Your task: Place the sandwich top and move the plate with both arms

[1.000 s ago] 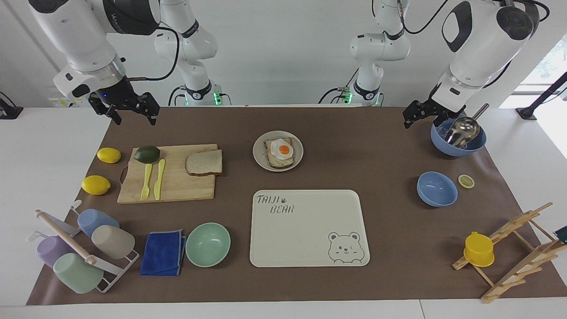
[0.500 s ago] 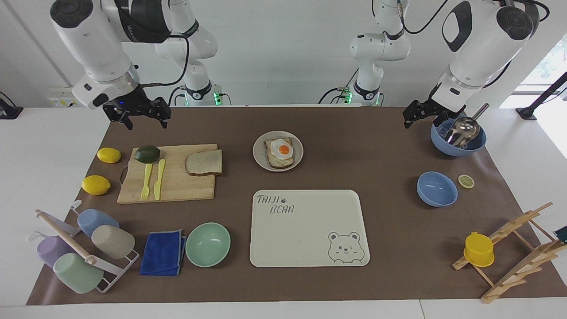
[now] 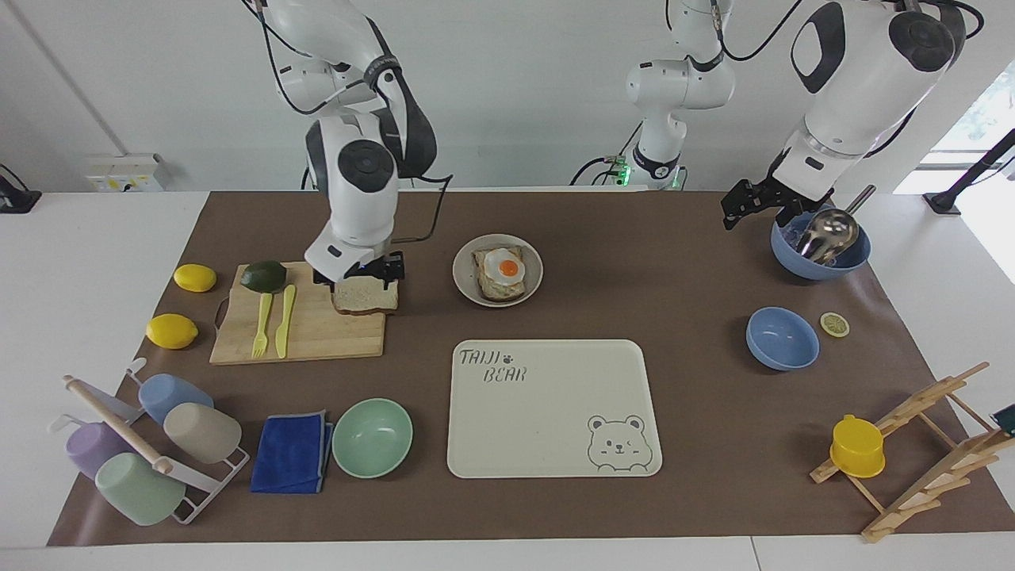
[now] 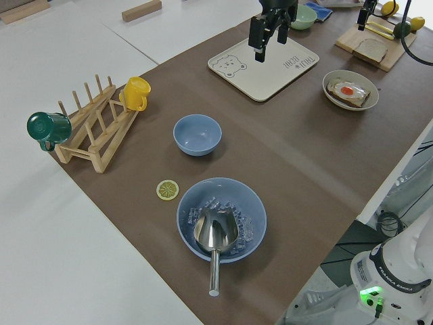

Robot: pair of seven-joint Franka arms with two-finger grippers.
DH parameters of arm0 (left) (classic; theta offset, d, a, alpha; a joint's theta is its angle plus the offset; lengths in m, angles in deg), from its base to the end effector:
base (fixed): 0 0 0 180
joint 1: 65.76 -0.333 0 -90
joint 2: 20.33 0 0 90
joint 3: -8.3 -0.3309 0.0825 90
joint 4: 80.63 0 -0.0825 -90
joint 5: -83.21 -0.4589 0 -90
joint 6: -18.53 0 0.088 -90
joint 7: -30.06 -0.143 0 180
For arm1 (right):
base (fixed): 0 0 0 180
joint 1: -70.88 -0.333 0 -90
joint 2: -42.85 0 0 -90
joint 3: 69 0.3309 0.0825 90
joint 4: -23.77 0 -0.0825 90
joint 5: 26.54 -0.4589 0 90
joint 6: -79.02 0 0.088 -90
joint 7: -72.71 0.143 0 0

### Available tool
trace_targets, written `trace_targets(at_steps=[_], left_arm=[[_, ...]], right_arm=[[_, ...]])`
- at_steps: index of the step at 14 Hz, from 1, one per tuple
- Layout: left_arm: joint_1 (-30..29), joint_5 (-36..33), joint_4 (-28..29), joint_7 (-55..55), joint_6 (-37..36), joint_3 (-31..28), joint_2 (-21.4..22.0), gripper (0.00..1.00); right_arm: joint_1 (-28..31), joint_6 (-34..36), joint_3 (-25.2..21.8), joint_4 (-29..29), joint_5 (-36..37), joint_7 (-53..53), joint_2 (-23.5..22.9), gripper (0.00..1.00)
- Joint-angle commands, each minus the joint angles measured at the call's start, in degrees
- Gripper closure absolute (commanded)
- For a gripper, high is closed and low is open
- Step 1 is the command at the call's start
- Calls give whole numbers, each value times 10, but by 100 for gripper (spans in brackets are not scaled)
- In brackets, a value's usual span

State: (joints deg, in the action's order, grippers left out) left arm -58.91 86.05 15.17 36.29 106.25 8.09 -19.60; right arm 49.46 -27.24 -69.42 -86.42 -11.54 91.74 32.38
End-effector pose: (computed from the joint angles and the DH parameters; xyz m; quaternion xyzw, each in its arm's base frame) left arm 0.6067 -0.0779 0.5536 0.9976 -0.0030 -0.0665 0.0175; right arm 0.5983 0.1985 0.3233 0.9825 0.0688 -0.0756 0.1557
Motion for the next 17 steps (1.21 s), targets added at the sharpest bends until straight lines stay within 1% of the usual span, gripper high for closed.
trace_targets(at_steps=[1, 3, 6, 7, 9, 12, 14, 15, 17], left_arm=[[-3, -8, 13, -3, 3, 3, 13, 0], [-3, -8, 13, -3, 3, 3, 13, 0], [-3, -8, 13, -3, 3, 3, 13, 0], [-3, -8, 13, -3, 3, 3, 13, 0], [-3, -8, 13, -3, 3, 1, 13, 0], [-3, -8, 13, -3, 3, 3, 13, 0], [-3, -8, 13, -3, 3, 1, 13, 0], [-3, -8, 13, -3, 3, 3, 13, 0], [-3, -8, 13, -3, 3, 3, 13, 0]], right_arm=[[-34, -8, -1, -24, 10, 60, -17, 0], [-35, -13, 0, -36, 10, 71, -36, 0], [-48, -37, 0, -70, 12, 72, -29, 0], [-49, -37, 0, -71, 12, 72, -29, 0], [-49, -40, 0, -85, 15, 72, -29, 4], [-53, -34, -1, -94, 23, 73, -29, 5], [-51, -33, -1, -104, 47, 73, -27, 5], [-52, -29, -1, -106, 56, 73, -24, 6], [-53, -25, -1, -113, 59, 73, -22, 12]])
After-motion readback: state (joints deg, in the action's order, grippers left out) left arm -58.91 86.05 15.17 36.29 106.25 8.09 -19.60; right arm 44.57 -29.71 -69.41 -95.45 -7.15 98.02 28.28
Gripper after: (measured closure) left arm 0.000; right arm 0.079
